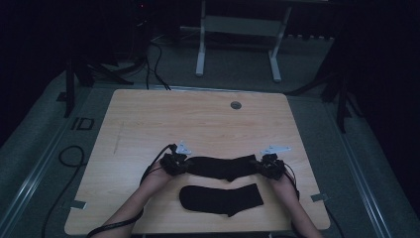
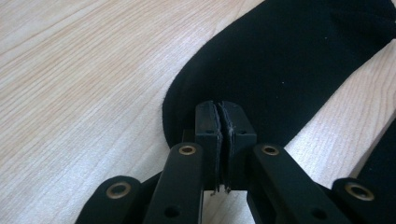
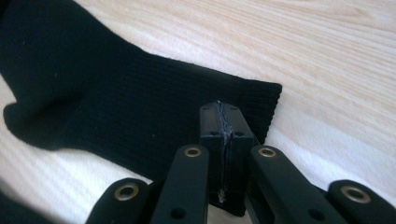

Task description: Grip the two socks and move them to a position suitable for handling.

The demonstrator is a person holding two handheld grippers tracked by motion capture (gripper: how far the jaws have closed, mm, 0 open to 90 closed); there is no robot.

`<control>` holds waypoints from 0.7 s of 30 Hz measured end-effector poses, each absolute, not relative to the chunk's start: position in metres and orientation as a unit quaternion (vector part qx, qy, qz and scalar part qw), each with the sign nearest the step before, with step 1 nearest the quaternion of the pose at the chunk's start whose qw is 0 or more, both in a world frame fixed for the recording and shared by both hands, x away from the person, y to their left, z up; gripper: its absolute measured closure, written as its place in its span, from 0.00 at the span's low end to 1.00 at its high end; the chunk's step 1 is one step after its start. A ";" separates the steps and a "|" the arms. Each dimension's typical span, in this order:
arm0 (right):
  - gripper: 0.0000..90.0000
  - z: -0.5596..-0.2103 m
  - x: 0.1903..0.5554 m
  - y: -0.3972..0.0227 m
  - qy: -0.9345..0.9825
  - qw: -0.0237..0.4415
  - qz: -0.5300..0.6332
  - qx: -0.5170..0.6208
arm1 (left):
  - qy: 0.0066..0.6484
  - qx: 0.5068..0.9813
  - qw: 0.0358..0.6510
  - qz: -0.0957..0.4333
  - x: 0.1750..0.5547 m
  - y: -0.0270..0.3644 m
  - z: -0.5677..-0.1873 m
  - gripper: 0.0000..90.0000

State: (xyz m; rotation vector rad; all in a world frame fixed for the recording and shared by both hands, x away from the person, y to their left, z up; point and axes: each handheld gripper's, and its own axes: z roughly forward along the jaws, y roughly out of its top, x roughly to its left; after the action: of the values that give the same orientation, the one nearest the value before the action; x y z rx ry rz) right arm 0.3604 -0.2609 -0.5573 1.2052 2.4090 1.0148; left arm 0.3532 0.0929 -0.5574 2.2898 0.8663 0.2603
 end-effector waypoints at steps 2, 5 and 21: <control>0.98 -0.558 0.358 -0.265 0.828 0.130 0.352 0.417 | 0.328 0.878 0.333 0.099 0.352 0.091 -0.557 0.96; 0.98 -0.559 0.359 -0.268 0.825 0.124 0.359 0.420 | 0.327 0.879 0.333 0.101 0.351 0.090 -0.557 0.96; 0.57 -0.541 0.360 -0.257 0.831 0.107 0.374 0.397 | 0.326 0.863 0.375 0.095 0.339 0.101 -0.539 0.55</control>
State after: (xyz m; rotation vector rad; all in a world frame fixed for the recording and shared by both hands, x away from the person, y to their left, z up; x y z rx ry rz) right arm 0.3601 -0.2573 -0.5414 1.1703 2.4472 1.1011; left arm 0.3390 0.1008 -0.5391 2.2085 0.8340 0.2433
